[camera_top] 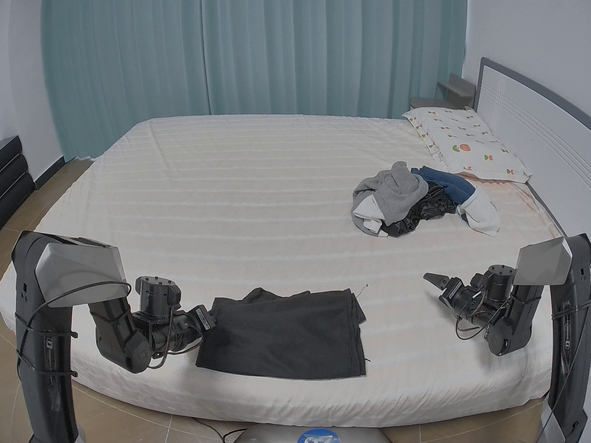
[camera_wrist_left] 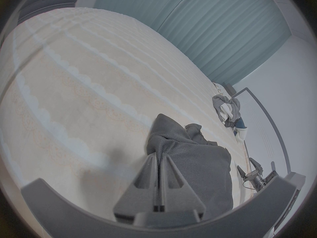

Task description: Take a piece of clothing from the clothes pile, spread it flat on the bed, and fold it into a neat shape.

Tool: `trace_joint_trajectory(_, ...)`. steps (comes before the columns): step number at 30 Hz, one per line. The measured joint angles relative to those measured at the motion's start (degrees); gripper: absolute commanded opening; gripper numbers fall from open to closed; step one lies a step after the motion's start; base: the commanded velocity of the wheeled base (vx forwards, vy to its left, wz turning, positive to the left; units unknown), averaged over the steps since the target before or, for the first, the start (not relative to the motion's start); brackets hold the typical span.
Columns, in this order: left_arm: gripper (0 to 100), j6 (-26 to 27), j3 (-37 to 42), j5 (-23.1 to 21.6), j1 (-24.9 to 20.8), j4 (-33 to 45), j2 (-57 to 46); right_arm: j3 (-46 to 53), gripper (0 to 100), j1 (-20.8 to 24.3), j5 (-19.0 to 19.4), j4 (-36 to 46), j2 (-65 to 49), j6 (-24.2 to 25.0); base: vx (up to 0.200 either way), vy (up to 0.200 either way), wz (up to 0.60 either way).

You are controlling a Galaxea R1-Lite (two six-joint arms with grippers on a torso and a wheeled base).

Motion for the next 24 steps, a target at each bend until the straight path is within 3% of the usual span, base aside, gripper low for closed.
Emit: trace_joint_trajectory(24,0,-2.9,0.1,0.0,0.4,-0.1,-0.2,0.4,100,0.2,0.0,-0.1,0.0,0.0,0.0,0.0,0.0)
